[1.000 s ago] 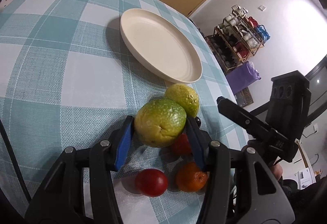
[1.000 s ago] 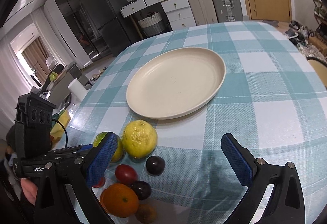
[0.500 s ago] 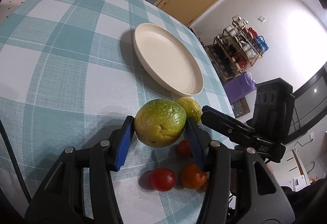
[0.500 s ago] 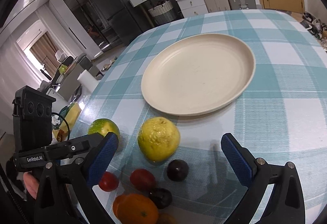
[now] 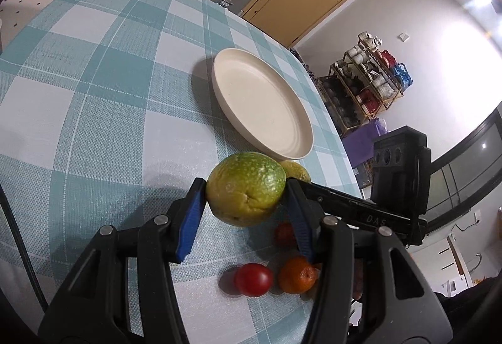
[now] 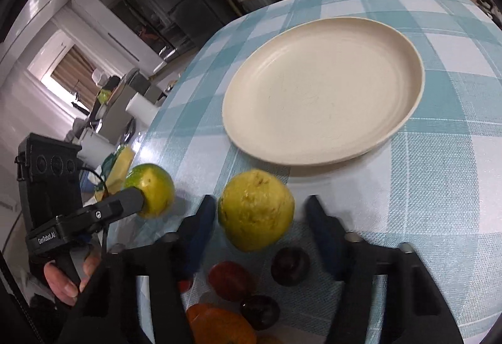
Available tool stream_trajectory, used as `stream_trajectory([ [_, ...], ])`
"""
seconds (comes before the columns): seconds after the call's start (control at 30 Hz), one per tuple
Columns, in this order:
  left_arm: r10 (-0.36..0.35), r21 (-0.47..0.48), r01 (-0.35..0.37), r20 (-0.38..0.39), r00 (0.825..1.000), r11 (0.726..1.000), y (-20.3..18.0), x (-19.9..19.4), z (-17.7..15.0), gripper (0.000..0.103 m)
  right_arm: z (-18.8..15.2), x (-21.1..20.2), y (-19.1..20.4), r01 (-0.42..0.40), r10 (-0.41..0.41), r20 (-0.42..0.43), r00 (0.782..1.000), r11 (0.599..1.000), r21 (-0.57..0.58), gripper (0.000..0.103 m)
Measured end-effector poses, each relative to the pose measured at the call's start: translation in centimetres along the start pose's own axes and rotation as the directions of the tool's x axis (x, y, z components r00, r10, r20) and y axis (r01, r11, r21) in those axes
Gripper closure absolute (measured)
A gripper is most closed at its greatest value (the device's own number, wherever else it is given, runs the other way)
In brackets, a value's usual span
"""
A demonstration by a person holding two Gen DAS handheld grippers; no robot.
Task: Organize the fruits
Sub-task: 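Carry both fruits over the cream plate and open both tools to release them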
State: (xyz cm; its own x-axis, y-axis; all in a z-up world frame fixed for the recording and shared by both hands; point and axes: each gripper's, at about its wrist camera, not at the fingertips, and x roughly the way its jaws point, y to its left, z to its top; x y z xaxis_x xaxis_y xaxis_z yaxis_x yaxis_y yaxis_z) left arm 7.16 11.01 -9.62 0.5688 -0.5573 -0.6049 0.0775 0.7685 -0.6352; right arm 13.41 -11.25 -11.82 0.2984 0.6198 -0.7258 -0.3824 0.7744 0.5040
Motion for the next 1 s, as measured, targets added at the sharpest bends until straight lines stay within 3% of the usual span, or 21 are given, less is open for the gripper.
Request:
stream_trajectory([
  [0.17,0.007,0.002,-0.007,0.0,1.0,1.0,-0.4,0.1,0.4,0.054,-0.3,-0.3,-0.2,-0.015,0.015,0.003,1.0,1.0,-0.009,0.053],
  [0.4,0.012,0.022,-0.012,-0.005,1.0,1.0,-1.6,1.0,2.3,0.054,0.2,-3.1,0.0,-0.054,0.057,0.092,0.994,0.998,-0.031,0.053],
  [0.77,0.017,0.087,-0.016,-0.009,1.0,0.996,-4.6,4.4,9.0,0.054,4.8,-6.8,-1.3,-0.045,0.059,0.172,0.983,0.996,-0.08,0.053],
  [1.0,0.026,0.087,-0.022,-0.037,0.999,0.996,-5.0,8.1,12.9,0.055,8.8,-7.0,-2.9,-0.013,0.033,0.188,0.982,0.994,-0.104,0.053],
])
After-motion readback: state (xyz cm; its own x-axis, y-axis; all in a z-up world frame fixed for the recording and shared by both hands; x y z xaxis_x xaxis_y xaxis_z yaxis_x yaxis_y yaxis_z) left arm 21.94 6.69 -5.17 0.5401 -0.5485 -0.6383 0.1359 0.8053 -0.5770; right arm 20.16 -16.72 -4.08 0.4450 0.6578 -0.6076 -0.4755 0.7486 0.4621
